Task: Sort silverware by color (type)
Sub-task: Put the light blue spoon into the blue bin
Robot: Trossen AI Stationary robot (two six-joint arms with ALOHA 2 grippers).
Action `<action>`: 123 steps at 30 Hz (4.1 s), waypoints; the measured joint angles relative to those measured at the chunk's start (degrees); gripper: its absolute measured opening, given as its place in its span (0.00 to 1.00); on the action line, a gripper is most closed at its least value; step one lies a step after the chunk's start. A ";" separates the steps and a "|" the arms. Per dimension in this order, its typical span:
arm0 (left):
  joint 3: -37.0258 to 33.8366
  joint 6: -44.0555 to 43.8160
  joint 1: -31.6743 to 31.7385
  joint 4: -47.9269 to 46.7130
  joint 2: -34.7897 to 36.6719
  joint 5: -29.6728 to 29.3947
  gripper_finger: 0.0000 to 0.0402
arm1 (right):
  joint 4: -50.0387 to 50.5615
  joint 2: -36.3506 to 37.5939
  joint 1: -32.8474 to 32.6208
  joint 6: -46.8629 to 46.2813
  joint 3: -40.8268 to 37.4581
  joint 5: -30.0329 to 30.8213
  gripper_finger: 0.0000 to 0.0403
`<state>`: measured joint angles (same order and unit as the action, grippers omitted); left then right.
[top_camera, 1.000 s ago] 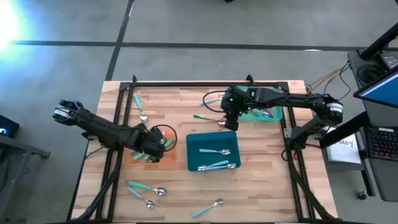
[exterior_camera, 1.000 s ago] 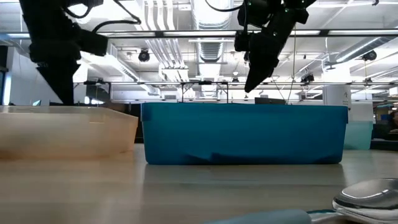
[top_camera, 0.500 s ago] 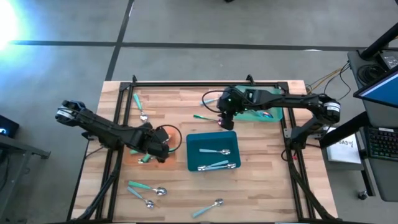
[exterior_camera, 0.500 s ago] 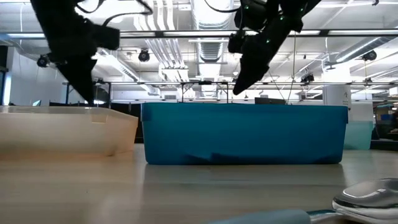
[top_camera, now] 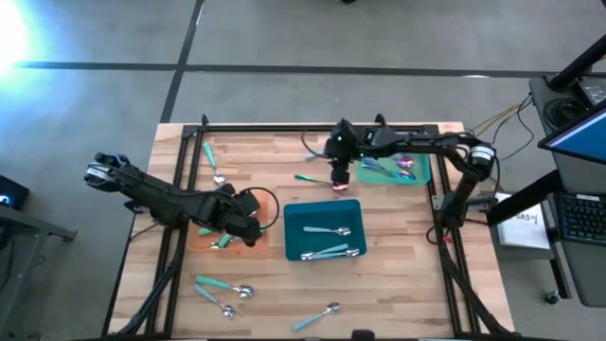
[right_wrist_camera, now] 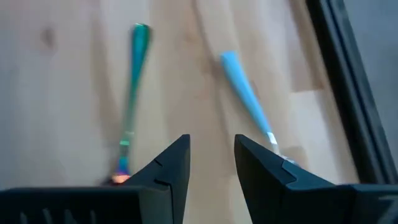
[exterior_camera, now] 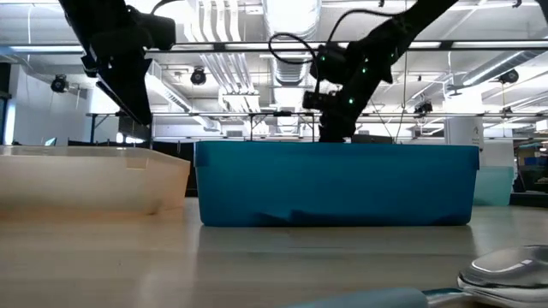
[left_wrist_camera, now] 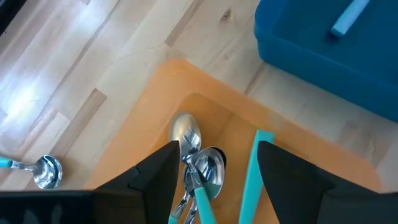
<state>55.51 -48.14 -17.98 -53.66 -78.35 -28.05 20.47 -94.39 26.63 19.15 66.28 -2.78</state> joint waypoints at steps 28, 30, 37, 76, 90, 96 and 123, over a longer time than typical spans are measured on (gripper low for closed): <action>0.00 -6.87 0.00 2.22 0.00 -3.03 0.50 | 0.34 -16.68 8.48 14.85 14.28 -3.66 0.29; 0.00 -6.86 0.00 2.10 0.00 -3.00 0.50 | 1.46 -18.20 8.83 14.85 15.84 -3.68 0.29; 0.00 -6.47 0.00 1.59 -0.01 -2.99 0.50 | 6.30 -22.75 9.25 14.10 20.43 -6.66 0.29; -5.34 -3.47 -0.10 13.11 0.01 -29.85 0.50 | 8.56 -17.83 6.97 4.39 23.34 -12.82 0.04; -28.39 21.01 0.06 88.02 -1.78 -44.80 0.50 | 1.33 -11.69 -3.52 1.07 22.84 -20.18 0.03; -33.90 32.74 1.16 116.36 -5.73 -42.25 0.50 | -0.26 -11.04 -7.93 2.85 22.84 -20.31 0.03; -27.04 39.68 4.15 118.99 -11.42 -37.87 0.04 | -4.01 -9.32 -12.33 3.68 23.32 -20.10 0.01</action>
<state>28.47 -8.46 -13.83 65.33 -89.78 -65.92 16.46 -103.71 14.30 22.84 89.60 -22.88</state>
